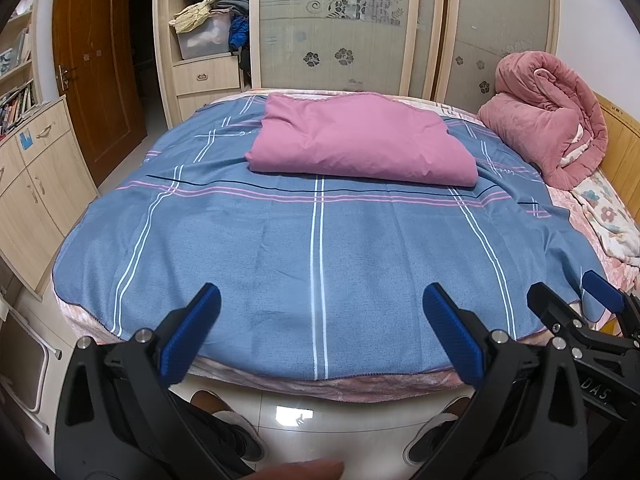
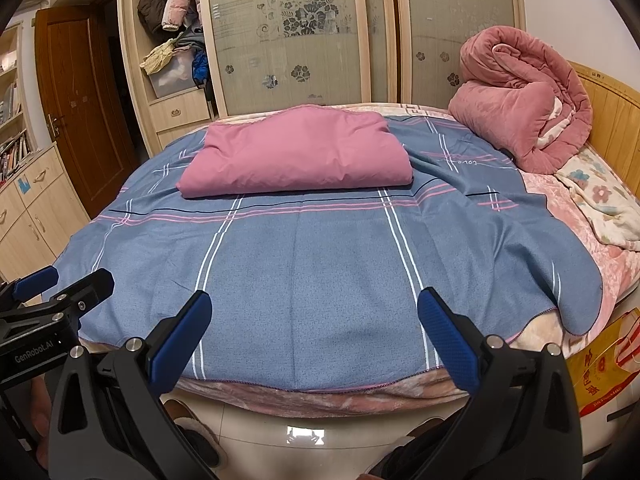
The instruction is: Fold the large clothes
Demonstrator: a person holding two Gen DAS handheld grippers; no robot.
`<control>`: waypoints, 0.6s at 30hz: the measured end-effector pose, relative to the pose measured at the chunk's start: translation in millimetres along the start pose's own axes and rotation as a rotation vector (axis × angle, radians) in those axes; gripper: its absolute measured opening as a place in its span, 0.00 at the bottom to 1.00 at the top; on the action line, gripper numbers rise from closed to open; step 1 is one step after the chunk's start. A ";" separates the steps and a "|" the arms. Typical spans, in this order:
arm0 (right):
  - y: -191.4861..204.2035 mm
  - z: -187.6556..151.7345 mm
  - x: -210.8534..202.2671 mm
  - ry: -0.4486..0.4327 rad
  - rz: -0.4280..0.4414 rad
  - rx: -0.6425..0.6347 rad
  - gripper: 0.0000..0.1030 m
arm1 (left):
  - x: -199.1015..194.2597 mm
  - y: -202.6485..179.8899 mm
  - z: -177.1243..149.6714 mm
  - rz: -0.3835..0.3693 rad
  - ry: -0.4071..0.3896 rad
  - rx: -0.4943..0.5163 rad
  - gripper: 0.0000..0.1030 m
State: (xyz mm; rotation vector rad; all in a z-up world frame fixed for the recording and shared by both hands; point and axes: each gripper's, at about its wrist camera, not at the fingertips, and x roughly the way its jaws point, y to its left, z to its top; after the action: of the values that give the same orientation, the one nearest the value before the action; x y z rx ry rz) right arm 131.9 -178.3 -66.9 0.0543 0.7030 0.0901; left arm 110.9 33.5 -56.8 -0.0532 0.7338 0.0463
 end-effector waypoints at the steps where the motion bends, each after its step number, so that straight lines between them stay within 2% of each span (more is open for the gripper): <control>1: 0.1 -0.2 0.2 -0.001 -0.001 0.000 0.99 | 0.5 -0.3 -0.3 0.000 -0.001 0.001 0.98; 13: -0.1 -2.0 3.3 0.004 -0.001 0.001 0.99 | 2.1 1.0 -3.0 -0.004 -0.013 0.005 0.98; 18: 0.2 -4.1 6.9 0.010 -0.001 0.000 0.99 | 6.2 4.9 -2.2 -0.027 0.010 -0.012 0.98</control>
State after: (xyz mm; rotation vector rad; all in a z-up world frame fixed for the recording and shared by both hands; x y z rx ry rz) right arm 134.4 -177.3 -74.5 0.0534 0.7125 0.0895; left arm 113.7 38.4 -62.7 -0.0748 0.7428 0.0250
